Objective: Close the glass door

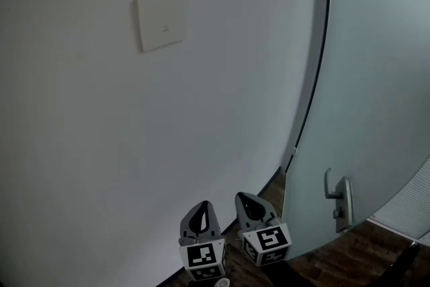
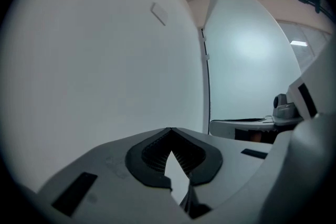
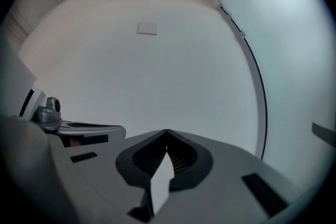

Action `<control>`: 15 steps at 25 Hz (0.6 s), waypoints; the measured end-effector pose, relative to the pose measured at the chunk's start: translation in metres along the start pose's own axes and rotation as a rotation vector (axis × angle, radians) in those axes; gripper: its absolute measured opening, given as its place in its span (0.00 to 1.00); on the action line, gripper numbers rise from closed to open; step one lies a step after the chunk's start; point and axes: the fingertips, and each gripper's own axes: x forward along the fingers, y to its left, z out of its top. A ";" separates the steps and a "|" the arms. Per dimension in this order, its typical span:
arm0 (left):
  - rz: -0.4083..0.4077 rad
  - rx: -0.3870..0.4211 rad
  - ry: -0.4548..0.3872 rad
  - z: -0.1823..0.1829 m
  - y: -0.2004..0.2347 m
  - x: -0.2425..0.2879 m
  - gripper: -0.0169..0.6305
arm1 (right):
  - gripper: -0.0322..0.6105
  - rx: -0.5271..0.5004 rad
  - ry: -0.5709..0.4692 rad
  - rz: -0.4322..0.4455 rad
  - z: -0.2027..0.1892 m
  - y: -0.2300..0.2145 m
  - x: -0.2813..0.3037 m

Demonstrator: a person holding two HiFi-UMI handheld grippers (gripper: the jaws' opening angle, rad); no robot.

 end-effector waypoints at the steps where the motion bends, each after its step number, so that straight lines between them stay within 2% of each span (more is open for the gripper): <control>1: -0.037 0.009 0.003 0.002 -0.001 0.010 0.02 | 0.05 0.001 -0.005 -0.037 0.003 -0.006 0.004; 4: -0.174 0.041 0.008 0.004 -0.017 0.039 0.02 | 0.05 0.012 -0.021 -0.176 0.008 -0.030 0.004; 8: -0.335 0.034 0.025 -0.001 -0.051 0.063 0.02 | 0.05 0.018 -0.010 -0.344 0.002 -0.062 -0.017; 12: -0.549 0.045 0.042 -0.008 -0.115 0.067 0.02 | 0.05 0.024 -0.009 -0.564 0.001 -0.104 -0.069; 15: -0.682 0.039 0.052 -0.007 -0.162 0.057 0.02 | 0.05 0.034 -0.013 -0.681 0.001 -0.120 -0.110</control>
